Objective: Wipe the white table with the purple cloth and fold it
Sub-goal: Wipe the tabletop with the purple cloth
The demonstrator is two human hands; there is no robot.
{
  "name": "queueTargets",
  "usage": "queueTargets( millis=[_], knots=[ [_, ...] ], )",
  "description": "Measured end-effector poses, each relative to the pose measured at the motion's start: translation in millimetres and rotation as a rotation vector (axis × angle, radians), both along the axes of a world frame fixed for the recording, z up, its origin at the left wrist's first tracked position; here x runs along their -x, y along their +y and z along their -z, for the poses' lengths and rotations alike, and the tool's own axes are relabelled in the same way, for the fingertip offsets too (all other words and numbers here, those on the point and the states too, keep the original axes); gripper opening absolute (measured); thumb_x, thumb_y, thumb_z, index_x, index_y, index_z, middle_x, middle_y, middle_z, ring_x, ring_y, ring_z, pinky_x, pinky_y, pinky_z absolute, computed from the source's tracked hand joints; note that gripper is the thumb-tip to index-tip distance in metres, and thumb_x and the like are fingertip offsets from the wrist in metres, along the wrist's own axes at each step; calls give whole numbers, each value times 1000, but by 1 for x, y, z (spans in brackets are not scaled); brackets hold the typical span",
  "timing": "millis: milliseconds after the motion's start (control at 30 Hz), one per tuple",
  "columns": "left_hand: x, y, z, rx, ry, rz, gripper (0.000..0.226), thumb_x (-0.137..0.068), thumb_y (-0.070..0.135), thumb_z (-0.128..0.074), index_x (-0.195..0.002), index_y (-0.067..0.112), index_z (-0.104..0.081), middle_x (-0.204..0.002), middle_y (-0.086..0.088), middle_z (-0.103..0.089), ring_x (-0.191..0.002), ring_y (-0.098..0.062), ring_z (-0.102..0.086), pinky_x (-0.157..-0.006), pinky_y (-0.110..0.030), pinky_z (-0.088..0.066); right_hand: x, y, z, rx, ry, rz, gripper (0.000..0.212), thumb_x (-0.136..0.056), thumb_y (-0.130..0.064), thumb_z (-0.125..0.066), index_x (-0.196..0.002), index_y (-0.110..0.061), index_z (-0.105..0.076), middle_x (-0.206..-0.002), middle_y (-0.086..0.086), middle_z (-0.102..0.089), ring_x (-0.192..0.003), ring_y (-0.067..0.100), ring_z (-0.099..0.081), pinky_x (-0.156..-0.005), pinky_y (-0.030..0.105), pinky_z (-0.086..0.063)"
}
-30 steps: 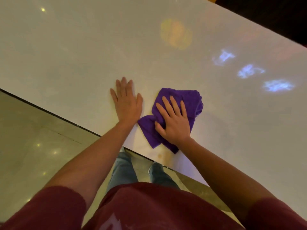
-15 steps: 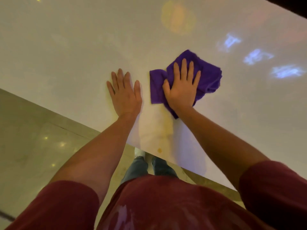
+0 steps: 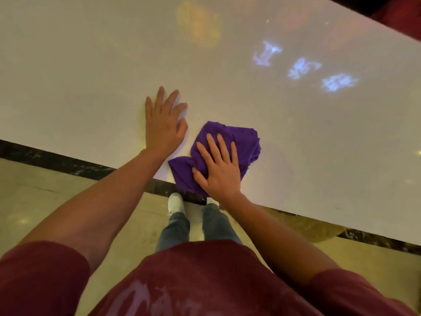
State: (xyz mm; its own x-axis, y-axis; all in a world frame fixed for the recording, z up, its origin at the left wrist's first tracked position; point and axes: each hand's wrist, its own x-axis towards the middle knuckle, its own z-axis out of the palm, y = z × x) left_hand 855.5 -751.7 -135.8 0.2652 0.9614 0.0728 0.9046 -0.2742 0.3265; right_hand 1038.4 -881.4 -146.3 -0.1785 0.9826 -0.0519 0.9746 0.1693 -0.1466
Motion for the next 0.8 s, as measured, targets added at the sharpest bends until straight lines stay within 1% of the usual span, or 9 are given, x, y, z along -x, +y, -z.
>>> queueTargets(
  millis=[67,167,267,367,467,567,633,800],
  knots=[
    [-33,-1,-5,21,1,6,49,-98,26,-50,-146,15,-55,-167,-11,-34,-159,-40,-17,-126,-64,-13,-33,-2,0,4,-23,54,73,-105,-67,-37,-167,-30,-31,-177,3,-23,-166,29,-11,-133,58,-4],
    [-83,11,-10,83,-3,-6,58,-96,26,-52,-152,14,-47,-169,-12,-28,-159,-38,-14,-127,-62,-10,-91,6,-3,17,-46,166,74,-105,-70,-30,-167,-30,-32,-177,4,-26,-165,30,-12,-133,58,-5],
    [-130,32,-6,138,66,-66,63,-98,32,-48,-157,15,-39,-171,-13,-23,-160,-36,-11,-126,-64,-8,-161,20,-9,24,-35,279,74,-105,-69,-28,-166,-28,-33,-177,6,-24,-165,31,-13,-132,60,-8],
    [-172,53,2,147,144,-227,62,-101,38,-40,-159,16,-35,-171,-11,-23,-160,-35,-13,-125,-68,-9,-216,50,-12,23,-24,365,74,-103,-66,-33,-165,-25,-38,-176,8,-26,-165,33,-16,-131,61,-10],
    [-192,58,13,96,189,-357,59,-100,37,-37,-153,13,-42,-168,-11,-32,-158,-36,-21,-123,-70,-13,-253,95,-11,1,-21,435,73,-101,-63,-36,-163,-24,-42,-175,9,-29,-164,34,-19,-131,61,-12],
    [-194,59,19,69,186,-371,57,-98,35,-39,-149,10,-45,-166,-12,-36,-156,-38,-26,-122,-71,-15,-271,154,-11,-1,-20,509,75,-101,-63,-34,-165,-24,-39,-176,9,-26,-164,34,-17,-131,60,-10],
    [-195,61,18,55,179,-392,58,-97,34,-42,-149,10,-46,-166,-12,-36,-156,-39,-26,-122,-71,-14,-269,192,-9,8,-35,542,76,-101,-64,-31,-166,-24,-35,-177,9,-23,-165,35,-15,-131,60,-8],
    [-199,62,14,75,201,-403,60,-98,34,-42,-153,10,-41,-169,-11,-31,-158,-36,-21,-124,-68,-12,-248,264,-10,14,-13,504,79,-102,-64,-23,-168,-22,-30,-178,11,-19,-165,38,-12,-131,63,-6]
  ],
)
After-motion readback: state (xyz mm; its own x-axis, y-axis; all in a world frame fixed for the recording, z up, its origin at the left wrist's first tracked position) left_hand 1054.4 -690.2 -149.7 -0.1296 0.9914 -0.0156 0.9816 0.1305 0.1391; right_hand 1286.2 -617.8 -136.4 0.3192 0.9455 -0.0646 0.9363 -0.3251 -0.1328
